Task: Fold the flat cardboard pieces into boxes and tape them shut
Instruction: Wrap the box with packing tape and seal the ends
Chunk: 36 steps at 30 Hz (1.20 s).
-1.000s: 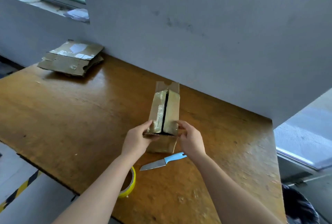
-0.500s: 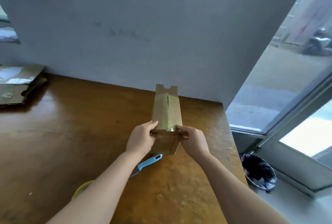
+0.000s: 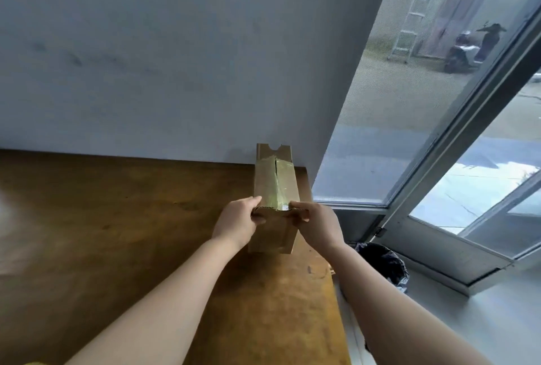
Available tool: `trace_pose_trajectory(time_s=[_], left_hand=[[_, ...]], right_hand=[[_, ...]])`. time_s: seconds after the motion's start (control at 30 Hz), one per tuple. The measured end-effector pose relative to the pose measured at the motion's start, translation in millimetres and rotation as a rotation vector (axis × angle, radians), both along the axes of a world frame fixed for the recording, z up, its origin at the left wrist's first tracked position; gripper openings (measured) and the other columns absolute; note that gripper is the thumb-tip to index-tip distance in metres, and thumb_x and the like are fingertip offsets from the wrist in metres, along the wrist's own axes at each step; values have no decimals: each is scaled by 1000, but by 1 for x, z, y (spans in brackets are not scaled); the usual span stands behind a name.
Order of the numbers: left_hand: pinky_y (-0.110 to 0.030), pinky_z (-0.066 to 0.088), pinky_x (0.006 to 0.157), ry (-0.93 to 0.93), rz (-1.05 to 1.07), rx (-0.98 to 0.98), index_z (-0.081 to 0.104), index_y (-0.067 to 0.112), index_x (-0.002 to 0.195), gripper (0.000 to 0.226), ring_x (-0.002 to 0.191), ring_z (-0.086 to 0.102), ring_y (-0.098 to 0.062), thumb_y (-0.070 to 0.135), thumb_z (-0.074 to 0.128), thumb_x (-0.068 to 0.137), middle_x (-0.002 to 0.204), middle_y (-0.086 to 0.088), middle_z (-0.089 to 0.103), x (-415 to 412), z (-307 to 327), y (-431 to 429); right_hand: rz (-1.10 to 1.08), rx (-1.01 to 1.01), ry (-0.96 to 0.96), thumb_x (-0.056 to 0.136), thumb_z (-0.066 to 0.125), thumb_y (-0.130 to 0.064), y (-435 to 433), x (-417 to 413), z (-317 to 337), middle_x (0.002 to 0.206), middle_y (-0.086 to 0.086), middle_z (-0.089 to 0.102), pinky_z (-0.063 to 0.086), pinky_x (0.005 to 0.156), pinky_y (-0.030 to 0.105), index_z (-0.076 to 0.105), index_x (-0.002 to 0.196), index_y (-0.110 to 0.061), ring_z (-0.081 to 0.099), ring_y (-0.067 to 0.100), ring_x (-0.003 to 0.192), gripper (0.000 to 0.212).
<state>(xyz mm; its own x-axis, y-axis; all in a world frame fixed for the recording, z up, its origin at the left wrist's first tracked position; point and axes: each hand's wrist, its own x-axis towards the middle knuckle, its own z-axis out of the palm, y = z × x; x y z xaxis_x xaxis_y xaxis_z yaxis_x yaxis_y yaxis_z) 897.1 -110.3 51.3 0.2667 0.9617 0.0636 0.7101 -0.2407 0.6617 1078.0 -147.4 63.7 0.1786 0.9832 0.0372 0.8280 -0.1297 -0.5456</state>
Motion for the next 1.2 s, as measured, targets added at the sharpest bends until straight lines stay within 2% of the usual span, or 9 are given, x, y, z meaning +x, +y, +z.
trace_pose_trajectory(time_s=[0.17, 0.27, 0.43, 0.63, 0.73, 0.87, 1.0, 1.1, 1.2], left_hand=[[-30, 37, 110, 91, -1, -32, 47, 14, 142, 59, 133, 46, -20, 14, 69, 88, 143, -3, 51, 45, -10, 22], [-30, 33, 112, 150, -3, -37, 44, 14, 143, 60, 136, 42, -20, 14, 68, 89, 146, -4, 47, 62, -13, 38], [-30, 32, 112, 223, -17, -53, 40, 17, 146, 59, 138, 39, -21, 11, 63, 91, 150, -5, 41, 82, -11, 62], [-33, 33, 113, 342, -32, -87, 32, 21, 150, 64, 141, 34, -21, 8, 58, 93, 157, 0, 30, 94, -9, 81], [-38, 34, 113, 432, -80, -169, 23, 26, 152, 75, 143, 29, -21, 16, 64, 91, 160, 7, 20, 92, -3, 86], [-41, 35, 111, 507, -104, -215, 15, 27, 154, 85, 144, 27, -22, 24, 68, 88, 161, 9, 16, 83, 9, 83], [-43, 42, 105, 557, -55, -180, 31, 20, 148, 68, 138, 37, -24, 28, 66, 89, 156, 3, 29, 64, 20, 71], [-42, 43, 103, 615, -8, -161, 38, 19, 145, 60, 138, 37, -24, 32, 63, 91, 157, 3, 28, 38, 27, 58], [-40, 45, 101, 651, 68, -133, 41, 19, 143, 55, 135, 40, -23, 34, 60, 93, 152, 1, 35, 4, 35, 41]], right_hand=[[10, -61, 3, 83, 67, -16, 29, 45, -9, 115, -4, 70, 48, 94, 31, 69, 118, -30, 62, 18, 109, 38], [39, -89, -40, 83, 68, -20, 47, 61, -12, 118, -2, 68, 44, 87, 27, 70, 116, -31, 59, 21, 111, 36], [87, -78, -105, 81, 65, -11, 70, 76, -14, 128, -4, 58, 44, 84, 28, 72, 110, -25, 58, 21, 112, 33], [150, -69, -215, 84, 62, -15, 90, 86, -12, 120, -1, 59, 50, 79, 33, 69, 108, -23, 60, 26, 104, 26], [163, -99, -262, 84, 61, -19, 92, 85, -10, 117, 2, 56, 51, 77, 34, 65, 108, -20, 60, 29, 102, 24], [208, -164, -333, 77, 67, -43, 91, 82, -4, 118, 1, 54, 45, 84, 33, 59, 113, -22, 53, 25, 112, 42], [241, -79, -394, 73, 52, -76, 84, 75, 4, 136, 3, 48, 31, 103, 40, 49, 131, -25, 40, 24, 130, 77], [298, 29, -448, 80, 40, -77, 82, 54, 13, 147, 4, 41, 25, 111, 42, 43, 140, -24, 29, 24, 140, 81], [379, 52, -479, 86, 47, -66, 80, 21, 19, 151, 4, 37, 21, 115, 44, 42, 141, -24, 23, 25, 144, 69]])
